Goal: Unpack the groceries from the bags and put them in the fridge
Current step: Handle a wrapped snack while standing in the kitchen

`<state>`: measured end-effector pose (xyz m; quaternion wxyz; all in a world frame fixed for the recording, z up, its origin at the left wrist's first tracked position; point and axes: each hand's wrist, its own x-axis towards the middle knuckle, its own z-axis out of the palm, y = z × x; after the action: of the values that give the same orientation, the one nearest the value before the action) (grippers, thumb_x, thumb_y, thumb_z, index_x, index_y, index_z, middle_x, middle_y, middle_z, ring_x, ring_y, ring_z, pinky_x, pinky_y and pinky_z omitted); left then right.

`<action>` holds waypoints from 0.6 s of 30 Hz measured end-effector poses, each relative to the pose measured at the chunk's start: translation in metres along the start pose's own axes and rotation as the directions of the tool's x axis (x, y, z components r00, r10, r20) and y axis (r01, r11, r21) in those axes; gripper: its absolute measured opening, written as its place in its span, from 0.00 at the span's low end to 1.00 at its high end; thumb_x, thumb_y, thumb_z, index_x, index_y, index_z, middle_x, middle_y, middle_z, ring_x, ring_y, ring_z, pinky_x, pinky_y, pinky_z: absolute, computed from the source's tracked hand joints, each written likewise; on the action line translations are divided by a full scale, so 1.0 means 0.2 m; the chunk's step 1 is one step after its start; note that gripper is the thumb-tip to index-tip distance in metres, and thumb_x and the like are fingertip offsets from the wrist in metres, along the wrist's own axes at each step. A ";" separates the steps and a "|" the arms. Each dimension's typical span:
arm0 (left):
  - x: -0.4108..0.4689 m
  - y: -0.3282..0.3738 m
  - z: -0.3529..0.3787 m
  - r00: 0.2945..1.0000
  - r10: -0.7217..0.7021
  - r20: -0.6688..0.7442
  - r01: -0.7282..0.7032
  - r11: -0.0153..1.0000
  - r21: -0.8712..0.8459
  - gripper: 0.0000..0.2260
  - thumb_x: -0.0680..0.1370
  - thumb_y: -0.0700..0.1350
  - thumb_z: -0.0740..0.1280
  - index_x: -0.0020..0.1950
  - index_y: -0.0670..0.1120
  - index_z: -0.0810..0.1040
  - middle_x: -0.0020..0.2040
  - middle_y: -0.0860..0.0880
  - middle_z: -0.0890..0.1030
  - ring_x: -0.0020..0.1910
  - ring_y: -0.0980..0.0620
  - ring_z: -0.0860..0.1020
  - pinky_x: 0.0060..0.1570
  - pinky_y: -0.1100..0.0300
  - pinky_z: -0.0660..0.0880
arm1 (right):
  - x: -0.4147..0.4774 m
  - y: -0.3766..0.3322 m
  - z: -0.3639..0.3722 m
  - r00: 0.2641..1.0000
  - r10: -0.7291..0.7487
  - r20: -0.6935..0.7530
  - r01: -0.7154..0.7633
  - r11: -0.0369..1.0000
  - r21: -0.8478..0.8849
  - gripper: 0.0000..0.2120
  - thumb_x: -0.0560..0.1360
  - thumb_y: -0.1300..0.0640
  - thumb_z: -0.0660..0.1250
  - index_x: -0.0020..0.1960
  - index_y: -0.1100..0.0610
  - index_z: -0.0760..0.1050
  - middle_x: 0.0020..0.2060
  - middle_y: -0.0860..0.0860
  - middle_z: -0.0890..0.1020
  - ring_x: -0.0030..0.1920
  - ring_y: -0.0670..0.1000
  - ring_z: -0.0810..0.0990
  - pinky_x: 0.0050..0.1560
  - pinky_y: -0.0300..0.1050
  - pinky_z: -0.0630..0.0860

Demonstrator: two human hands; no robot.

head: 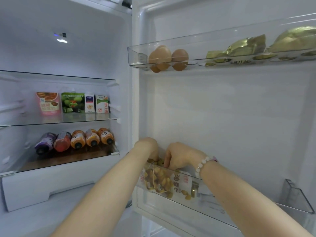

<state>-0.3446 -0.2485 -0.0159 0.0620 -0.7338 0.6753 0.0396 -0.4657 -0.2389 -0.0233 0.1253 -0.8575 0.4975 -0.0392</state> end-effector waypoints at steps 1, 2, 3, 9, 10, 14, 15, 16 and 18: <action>0.00 0.00 0.00 1.000 -0.006 -0.010 0.006 1.000 0.010 0.10 0.78 0.47 0.64 0.49 0.39 0.76 0.35 0.48 0.72 0.41 0.49 0.75 0.47 0.59 0.75 | -0.01 0.00 0.00 1.000 -0.002 -0.005 0.002 1.000 -0.002 0.08 0.69 0.61 0.73 0.48 0.55 0.83 0.50 0.51 0.83 0.51 0.51 0.80 0.54 0.43 0.78; 0.00 -0.01 0.01 1.000 -0.012 -0.025 0.012 1.000 0.020 0.10 0.78 0.48 0.65 0.46 0.41 0.75 0.35 0.48 0.72 0.39 0.49 0.75 0.46 0.59 0.74 | -0.01 0.00 0.00 1.000 -0.003 -0.008 0.003 1.000 -0.009 0.08 0.70 0.61 0.73 0.49 0.56 0.83 0.51 0.51 0.82 0.52 0.51 0.80 0.54 0.43 0.78; 0.00 -0.01 0.01 0.999 -0.014 -0.040 0.016 0.999 0.029 0.10 0.77 0.48 0.65 0.45 0.42 0.73 0.35 0.48 0.71 0.39 0.49 0.75 0.45 0.59 0.74 | -0.01 0.00 0.00 1.000 -0.002 -0.010 0.002 1.000 -0.020 0.09 0.70 0.61 0.73 0.50 0.56 0.83 0.51 0.51 0.82 0.52 0.51 0.80 0.55 0.44 0.78; -0.04 -0.04 0.03 0.997 -0.014 -0.081 0.010 0.999 -0.049 0.14 0.78 0.48 0.64 0.57 0.38 0.76 0.35 0.47 0.70 0.40 0.47 0.75 0.43 0.60 0.73 | 0.01 0.00 0.02 1.000 0.008 -0.002 -0.008 0.998 -0.067 0.10 0.72 0.62 0.71 0.53 0.58 0.82 0.54 0.53 0.82 0.52 0.52 0.80 0.54 0.45 0.79; -0.05 -0.04 0.04 0.996 -0.010 -0.090 0.005 0.999 -0.048 0.15 0.78 0.48 0.63 0.57 0.38 0.76 0.35 0.47 0.71 0.43 0.46 0.76 0.44 0.60 0.73 | 0.01 0.00 0.03 1.000 0.009 -0.008 -0.010 0.997 -0.076 0.11 0.73 0.62 0.70 0.54 0.58 0.81 0.54 0.53 0.81 0.53 0.53 0.79 0.54 0.44 0.78; -0.08 -0.05 0.05 0.994 0.016 -0.112 -0.026 0.996 -0.087 0.16 0.80 0.48 0.60 0.60 0.37 0.75 0.46 0.43 0.78 0.49 0.45 0.78 0.48 0.61 0.73 | 0.00 0.01 0.02 1.000 0.021 -0.012 -0.022 0.997 -0.078 0.12 0.73 0.62 0.69 0.56 0.55 0.81 0.55 0.52 0.80 0.52 0.51 0.78 0.51 0.41 0.77; -0.09 -0.06 0.05 0.992 0.029 -0.121 -0.041 0.994 -0.097 0.17 0.80 0.49 0.60 0.60 0.38 0.75 0.50 0.43 0.79 0.50 0.45 0.78 0.47 0.61 0.73 | -0.01 0.02 0.01 1.000 0.031 -0.002 -0.031 0.997 -0.068 0.13 0.73 0.62 0.69 0.56 0.55 0.80 0.55 0.51 0.79 0.50 0.50 0.77 0.50 0.41 0.76; -0.09 -0.06 0.05 0.991 0.040 -0.129 -0.055 0.992 -0.114 0.18 0.79 0.51 0.61 0.59 0.38 0.75 0.53 0.42 0.79 0.49 0.46 0.78 0.47 0.61 0.73 | -0.02 0.02 0.00 0.999 0.045 0.007 -0.044 0.997 -0.064 0.14 0.72 0.62 0.69 0.58 0.55 0.80 0.56 0.51 0.79 0.49 0.49 0.76 0.49 0.40 0.76; -0.10 -0.09 0.06 0.985 0.062 -0.158 -0.088 0.983 -0.160 0.18 0.79 0.52 0.61 0.57 0.39 0.77 0.53 0.42 0.79 0.45 0.47 0.76 0.45 0.60 0.74 | -0.03 0.03 -0.03 0.998 0.066 0.005 -0.066 0.996 -0.062 0.16 0.73 0.61 0.70 0.60 0.55 0.78 0.57 0.52 0.78 0.49 0.49 0.74 0.49 0.40 0.75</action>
<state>-0.3287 -0.2261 -0.0236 -0.0527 -0.7113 0.6996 0.0419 -0.4753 -0.2375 -0.0193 0.1017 -0.8441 0.5262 -0.0166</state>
